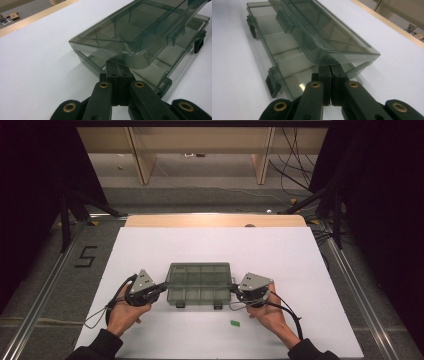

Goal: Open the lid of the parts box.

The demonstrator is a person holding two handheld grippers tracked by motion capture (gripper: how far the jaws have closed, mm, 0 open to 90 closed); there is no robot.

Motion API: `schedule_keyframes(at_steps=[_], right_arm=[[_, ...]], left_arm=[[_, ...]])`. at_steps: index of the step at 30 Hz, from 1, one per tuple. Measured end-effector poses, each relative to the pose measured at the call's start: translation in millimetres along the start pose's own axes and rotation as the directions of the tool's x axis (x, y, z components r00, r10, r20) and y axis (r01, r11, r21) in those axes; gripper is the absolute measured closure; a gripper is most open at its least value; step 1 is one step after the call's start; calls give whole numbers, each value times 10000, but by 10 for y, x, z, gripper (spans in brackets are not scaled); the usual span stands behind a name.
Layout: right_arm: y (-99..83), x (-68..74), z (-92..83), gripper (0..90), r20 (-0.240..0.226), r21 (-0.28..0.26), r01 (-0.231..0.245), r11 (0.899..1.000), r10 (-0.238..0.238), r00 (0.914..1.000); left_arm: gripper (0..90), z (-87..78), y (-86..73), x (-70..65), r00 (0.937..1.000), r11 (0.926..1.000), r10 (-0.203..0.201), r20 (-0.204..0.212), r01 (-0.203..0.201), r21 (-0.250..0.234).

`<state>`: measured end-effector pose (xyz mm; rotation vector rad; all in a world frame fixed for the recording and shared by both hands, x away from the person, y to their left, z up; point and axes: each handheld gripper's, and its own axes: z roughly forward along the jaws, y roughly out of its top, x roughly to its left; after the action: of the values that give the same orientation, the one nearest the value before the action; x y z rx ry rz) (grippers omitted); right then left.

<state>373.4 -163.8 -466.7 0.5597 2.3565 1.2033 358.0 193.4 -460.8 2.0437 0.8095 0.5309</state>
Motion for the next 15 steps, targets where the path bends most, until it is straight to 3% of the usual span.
schedule_keyframes(at_steps=[1, 3, 4, 5, 7, 8, 10, 15], right_arm=[[7, -4, 0, 896, 21, -9, -36, 10000, 36, 10000], [12, -12, 3, 896, 44, -46, -6, 10000, 6, 10000], [20, -23, 9, 896, 138, -146, -25, 9999, 27, 9999], [20, -23, 9, 896, 138, -146, -25, 9999, 27, 9999], [29, -37, 17, 894, 168, -241, -13, 9997, 17, 9999], [34, -42, 20, 894, 184, -262, -11, 9997, 16, 9998], [53, -54, 26, 894, 265, -371, -29, 9993, 39, 9996], [82, -87, 25, 894, 359, -574, -57, 9983, 77, 9993]], left_arm=[[899, 15, 2, -25, 9992, 9989, -407, -23, 406, -244], [899, 9, 19, -15, 9996, 9992, -255, -91, 252, -316], [899, -6, 28, 4, 9999, 9999, 32, -125, -34, -164], [899, 12, 27, -27, 9987, 9980, -476, -173, 469, -423], [899, 8, 45, -7, 9997, 9987, -186, -186, 177, -473], [899, 12, 47, -25, 9985, 9973, -505, -192, 494, -542], [899, 9, 66, -4, 9996, 9983, -170, -233, 156, -568], [899, 15, 107, -8, 9991, 9966, -239, -364, 209, -796]])
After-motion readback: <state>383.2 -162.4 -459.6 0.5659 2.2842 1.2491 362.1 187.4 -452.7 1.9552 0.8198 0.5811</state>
